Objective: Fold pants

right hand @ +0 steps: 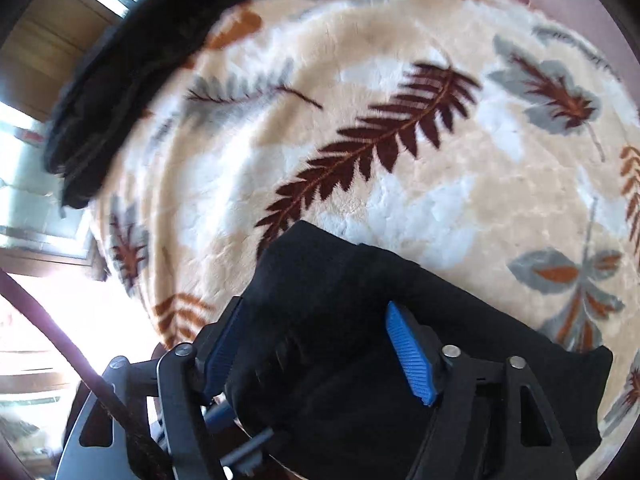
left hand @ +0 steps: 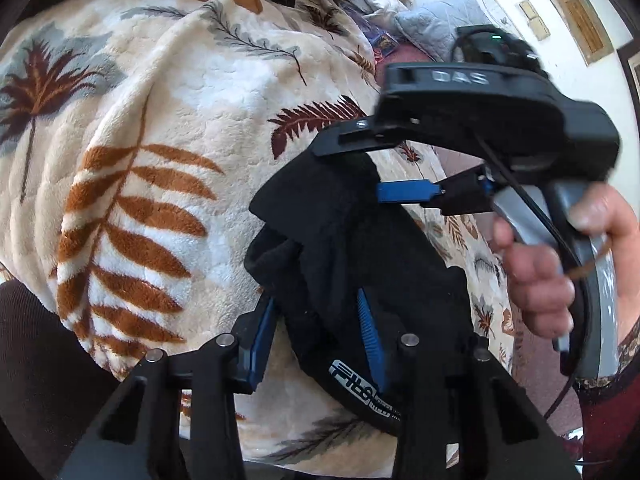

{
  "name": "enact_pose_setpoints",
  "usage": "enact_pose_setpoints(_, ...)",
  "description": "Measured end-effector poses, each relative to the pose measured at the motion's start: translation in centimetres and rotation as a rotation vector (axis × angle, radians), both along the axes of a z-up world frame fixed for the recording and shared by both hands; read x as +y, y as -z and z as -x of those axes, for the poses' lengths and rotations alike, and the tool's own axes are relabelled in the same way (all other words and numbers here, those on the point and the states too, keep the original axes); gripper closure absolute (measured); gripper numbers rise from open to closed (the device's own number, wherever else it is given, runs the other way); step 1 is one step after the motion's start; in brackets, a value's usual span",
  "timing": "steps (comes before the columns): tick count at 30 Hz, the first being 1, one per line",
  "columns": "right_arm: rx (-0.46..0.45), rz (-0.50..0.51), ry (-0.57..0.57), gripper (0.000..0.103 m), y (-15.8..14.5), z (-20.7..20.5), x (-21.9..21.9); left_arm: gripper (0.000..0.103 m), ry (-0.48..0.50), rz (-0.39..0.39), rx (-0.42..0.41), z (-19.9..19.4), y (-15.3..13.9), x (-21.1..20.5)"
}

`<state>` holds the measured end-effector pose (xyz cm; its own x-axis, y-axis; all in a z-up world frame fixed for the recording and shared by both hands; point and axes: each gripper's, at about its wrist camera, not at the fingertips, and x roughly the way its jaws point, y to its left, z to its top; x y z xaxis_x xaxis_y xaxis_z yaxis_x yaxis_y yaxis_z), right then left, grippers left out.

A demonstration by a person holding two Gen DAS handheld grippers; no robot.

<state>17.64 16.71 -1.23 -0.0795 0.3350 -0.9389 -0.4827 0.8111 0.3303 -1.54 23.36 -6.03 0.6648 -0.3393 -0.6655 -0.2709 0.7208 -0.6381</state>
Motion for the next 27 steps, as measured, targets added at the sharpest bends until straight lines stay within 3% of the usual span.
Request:
enact_pose_setpoints(5, 0.061, 0.128, 0.029, 0.017, 2.0, -1.4, 2.4, 0.039, 0.000, -0.020, -0.027, 0.0, -0.3, -0.9)
enact_pose_setpoints(8, 0.051, 0.243, -0.016, 0.011, 2.6, -1.1, 4.6, 0.037, -0.007, -0.076, -0.025, -0.1, -0.5, -2.2)
enact_pose_setpoints(10, 0.022, 0.327, -0.074, 0.007, 3.1, -0.4, 6.1, 0.045, 0.004, -0.088, -0.013, -0.1, -0.4, -2.7)
enact_pose_setpoints(11, -0.007, 0.368, -0.106, 0.007, 3.2, 0.2, 6.8, 0.067, 0.016, -0.089, -0.003, -0.2, -0.4, -2.8)
enact_pose_setpoints(12, -0.028, 0.383, -0.113, 0.008, 3.1, 0.4, 7.1, 0.076, 0.037, -0.078, 0.005, -0.3, -0.3, -2.8)
enact_pose_setpoints(13, -0.039, 0.382, -0.115, 0.013, 2.9, 0.6, 7.2, 0.077, 0.043, -0.063, 0.002, -0.2, -0.4, -2.7)
enact_pose_setpoints(14, -0.052, 0.372, -0.124, 0.017, 2.4, 0.8, 7.1, 0.082, 0.046, -0.059, -0.003, -0.1, -0.6, -2.7)
enact_pose_setpoints(16, -0.104, 0.371, -0.139, 0.046, 1.3, 1.2, 6.2, 0.084, 0.058, -0.073, -0.015, 0.3, -1.4, -2.9)
enact_pose_setpoints(19, -0.146, 0.294, -0.154, 0.067, -0.6, 1.9, 4.0, 0.087, 0.080, -0.109, -0.040, 0.8, -2.8, -3.9)
enact_pose_setpoints(27, -0.180, -0.031, -0.031, 0.072, -5.9, 3.6, -5.3, 0.088, 0.176, -0.316, -0.123, 2.4, -7.6, -9.6)
